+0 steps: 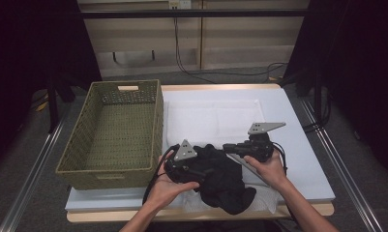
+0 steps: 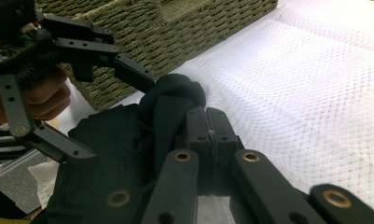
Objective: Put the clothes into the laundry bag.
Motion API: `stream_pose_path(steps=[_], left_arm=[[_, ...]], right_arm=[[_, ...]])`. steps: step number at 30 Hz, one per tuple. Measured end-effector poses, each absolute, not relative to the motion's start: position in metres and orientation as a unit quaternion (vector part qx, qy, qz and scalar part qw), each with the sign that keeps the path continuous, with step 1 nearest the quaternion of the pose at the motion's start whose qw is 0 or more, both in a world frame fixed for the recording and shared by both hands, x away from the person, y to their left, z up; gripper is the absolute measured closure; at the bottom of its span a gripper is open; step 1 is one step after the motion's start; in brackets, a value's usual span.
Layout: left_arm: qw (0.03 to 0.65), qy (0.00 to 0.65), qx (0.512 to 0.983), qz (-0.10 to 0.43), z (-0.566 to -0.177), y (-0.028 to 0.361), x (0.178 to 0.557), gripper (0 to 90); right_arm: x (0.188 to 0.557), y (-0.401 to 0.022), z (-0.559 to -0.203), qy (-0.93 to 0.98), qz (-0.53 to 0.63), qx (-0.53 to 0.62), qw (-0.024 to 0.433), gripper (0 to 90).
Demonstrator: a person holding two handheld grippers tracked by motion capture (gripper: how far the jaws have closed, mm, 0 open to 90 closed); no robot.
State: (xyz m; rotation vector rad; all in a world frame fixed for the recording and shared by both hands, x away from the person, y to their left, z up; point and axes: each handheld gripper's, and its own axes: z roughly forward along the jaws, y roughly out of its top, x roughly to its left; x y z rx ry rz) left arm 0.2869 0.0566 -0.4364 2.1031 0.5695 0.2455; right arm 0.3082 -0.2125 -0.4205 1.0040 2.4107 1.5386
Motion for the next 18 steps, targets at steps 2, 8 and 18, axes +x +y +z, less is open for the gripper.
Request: stream_pose_path(steps=[2, 8, 18], left_arm=[[0.452, 0.237, 0.854, 0.100, -0.438, 0.056, 0.289, 17.4], [0.437, 0.240, 0.864, 0.072, -0.448, 0.049, 0.293, 12.4], [0.439, 0.236, 0.866, 0.045, -0.457, 0.043, 0.296, 9.0]], right_arm=[[0.308, -0.213, -0.421, 0.794, 0.507, 0.330, 0.054, 89.8], [0.308, -0.212, -0.421, 0.794, 0.506, 0.333, 0.055, 89.9], [0.308, -0.210, -0.421, 0.796, 0.504, 0.331, 0.054, 89.8]])
